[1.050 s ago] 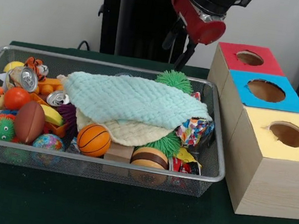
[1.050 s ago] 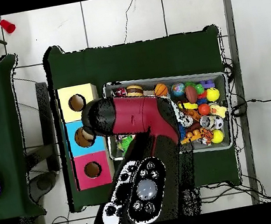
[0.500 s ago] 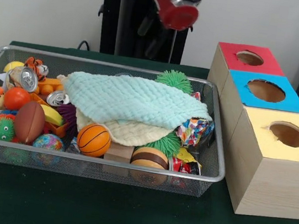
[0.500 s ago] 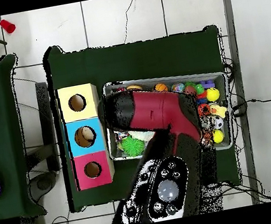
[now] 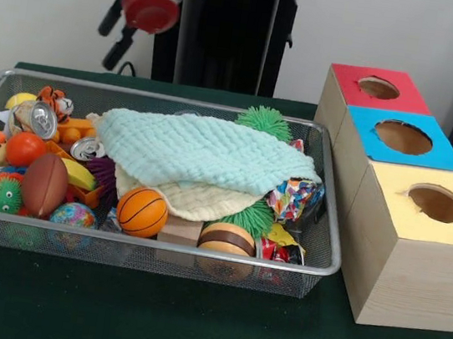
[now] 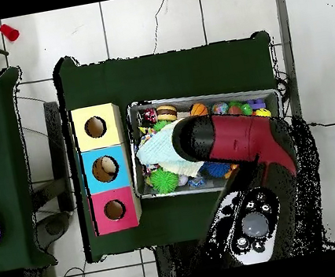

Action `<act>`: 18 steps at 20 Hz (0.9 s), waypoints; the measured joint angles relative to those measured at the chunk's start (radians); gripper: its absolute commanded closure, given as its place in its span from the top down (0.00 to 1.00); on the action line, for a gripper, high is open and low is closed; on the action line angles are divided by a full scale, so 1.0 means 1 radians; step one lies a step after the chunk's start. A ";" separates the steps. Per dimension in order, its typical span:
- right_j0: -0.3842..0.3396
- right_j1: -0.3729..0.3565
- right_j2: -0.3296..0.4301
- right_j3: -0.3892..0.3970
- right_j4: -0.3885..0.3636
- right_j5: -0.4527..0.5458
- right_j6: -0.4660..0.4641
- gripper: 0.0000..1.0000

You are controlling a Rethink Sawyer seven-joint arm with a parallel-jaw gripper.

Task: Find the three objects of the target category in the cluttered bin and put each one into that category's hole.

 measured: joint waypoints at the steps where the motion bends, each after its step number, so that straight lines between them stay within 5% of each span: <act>1: -0.002 0.001 -0.001 0.000 -0.003 -0.007 0.000 1.00; 18: -0.021 0.106 -0.032 0.001 -0.034 -0.276 0.000 1.00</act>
